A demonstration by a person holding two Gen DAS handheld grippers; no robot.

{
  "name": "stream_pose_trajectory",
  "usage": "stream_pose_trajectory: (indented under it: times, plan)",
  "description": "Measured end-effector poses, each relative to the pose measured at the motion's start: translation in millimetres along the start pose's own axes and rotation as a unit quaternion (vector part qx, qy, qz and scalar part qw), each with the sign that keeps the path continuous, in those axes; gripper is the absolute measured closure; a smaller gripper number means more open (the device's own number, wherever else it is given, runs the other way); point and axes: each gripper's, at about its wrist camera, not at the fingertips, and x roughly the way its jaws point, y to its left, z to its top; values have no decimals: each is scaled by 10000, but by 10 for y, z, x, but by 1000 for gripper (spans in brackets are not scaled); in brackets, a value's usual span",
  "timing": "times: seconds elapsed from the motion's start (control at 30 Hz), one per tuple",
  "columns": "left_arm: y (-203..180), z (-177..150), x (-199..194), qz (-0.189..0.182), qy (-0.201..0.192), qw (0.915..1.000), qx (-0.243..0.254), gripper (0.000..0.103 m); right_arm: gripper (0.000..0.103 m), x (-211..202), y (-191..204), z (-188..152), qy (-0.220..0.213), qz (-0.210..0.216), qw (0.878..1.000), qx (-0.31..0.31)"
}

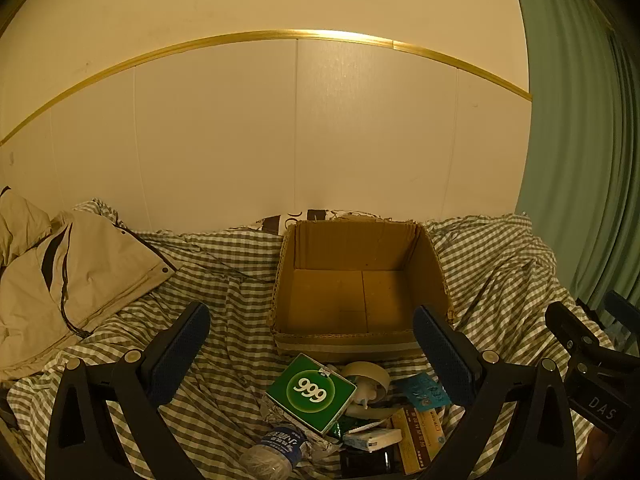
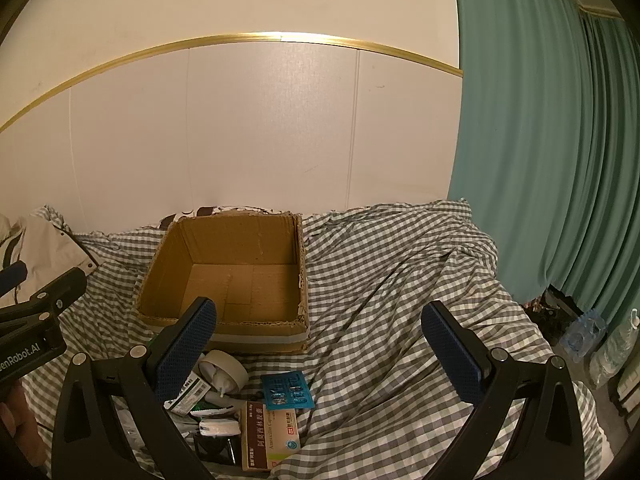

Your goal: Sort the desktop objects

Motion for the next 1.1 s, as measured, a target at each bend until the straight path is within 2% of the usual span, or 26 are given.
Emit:
stream_pose_trajectory:
  times: [0.8,1.1]
  plan:
    - [-43,-18,17,-27,11,10000,88,0,0,22,-41,-54,6,-35,10000,-18]
    - [-54,-35,52,-150,79,9998,120,0,0,9,-48,-65,-28,-1,10000,-43]
